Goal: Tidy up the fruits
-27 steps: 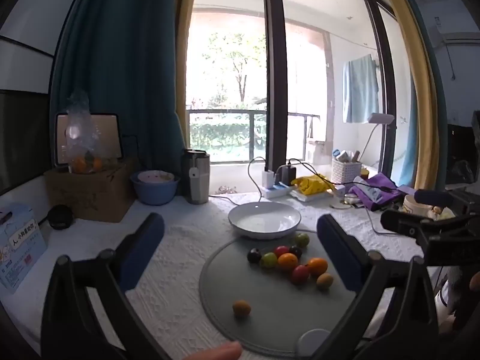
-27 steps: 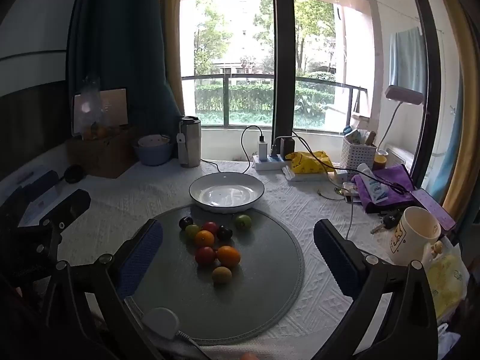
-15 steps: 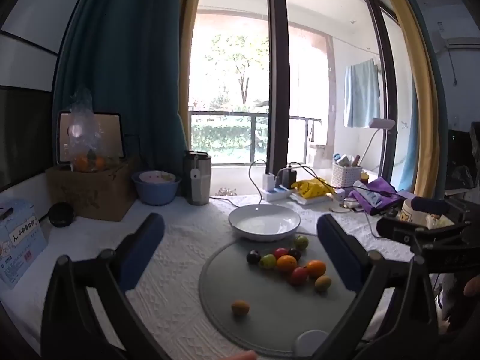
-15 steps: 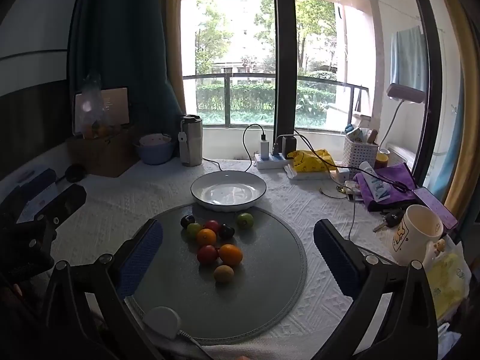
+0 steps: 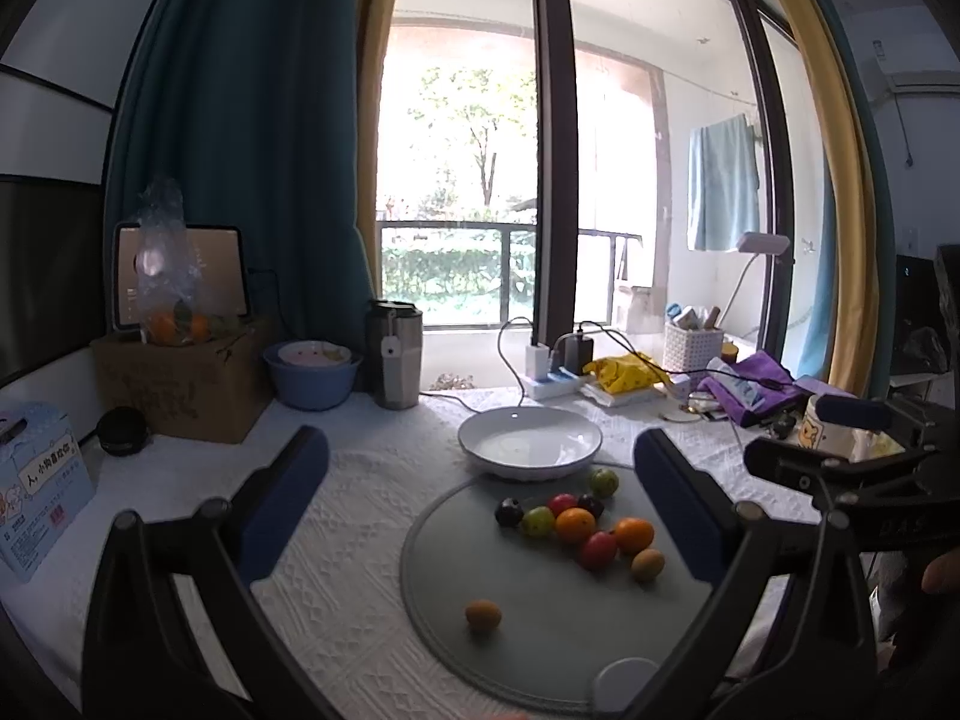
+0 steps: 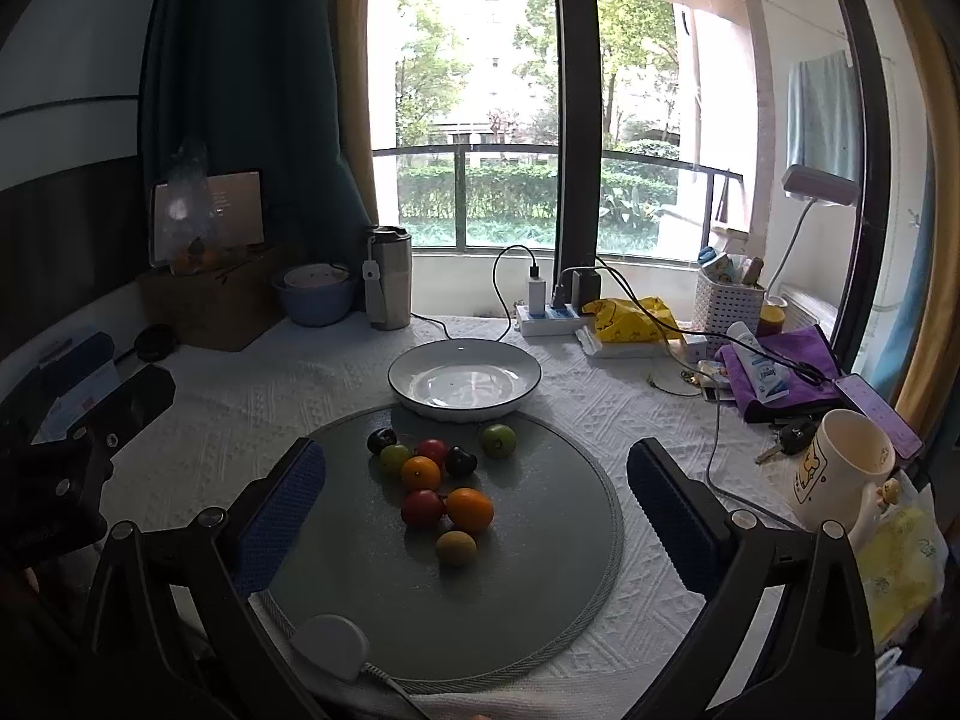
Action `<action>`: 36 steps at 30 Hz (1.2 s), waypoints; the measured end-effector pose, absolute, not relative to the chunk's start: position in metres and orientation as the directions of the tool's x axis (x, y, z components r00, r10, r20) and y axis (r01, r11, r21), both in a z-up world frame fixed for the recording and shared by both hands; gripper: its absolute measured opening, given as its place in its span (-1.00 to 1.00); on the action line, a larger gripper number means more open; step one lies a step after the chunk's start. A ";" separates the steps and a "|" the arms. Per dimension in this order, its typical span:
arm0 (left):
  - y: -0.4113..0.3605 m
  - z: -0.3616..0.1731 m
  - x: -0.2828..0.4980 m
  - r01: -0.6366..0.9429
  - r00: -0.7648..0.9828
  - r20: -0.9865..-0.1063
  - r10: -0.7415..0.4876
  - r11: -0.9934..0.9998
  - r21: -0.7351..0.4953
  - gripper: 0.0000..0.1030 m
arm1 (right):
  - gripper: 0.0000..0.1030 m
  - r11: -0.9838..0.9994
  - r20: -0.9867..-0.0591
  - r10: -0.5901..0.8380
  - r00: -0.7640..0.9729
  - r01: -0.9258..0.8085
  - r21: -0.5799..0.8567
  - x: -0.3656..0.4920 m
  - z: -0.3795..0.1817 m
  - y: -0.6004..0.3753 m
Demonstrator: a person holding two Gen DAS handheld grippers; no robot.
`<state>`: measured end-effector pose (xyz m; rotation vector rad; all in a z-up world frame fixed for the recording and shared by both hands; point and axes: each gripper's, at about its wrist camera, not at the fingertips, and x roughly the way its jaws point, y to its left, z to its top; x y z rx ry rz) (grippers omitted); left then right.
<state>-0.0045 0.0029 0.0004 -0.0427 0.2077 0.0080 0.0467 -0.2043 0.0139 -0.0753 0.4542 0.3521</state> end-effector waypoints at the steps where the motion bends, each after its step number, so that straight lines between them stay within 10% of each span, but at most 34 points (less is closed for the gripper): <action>1: 0.003 0.001 -0.004 -0.011 0.979 -0.206 0.002 0.999 -0.041 0.99 | 0.99 0.937 -0.441 0.316 0.840 -0.349 0.007 0.046 0.014 -0.205; 36: -0.003 -0.003 -0.008 0.011 0.978 -0.209 -0.022 0.999 -0.052 0.99 | 0.99 0.939 -0.440 0.312 0.842 -0.343 0.010 0.044 0.014 -0.207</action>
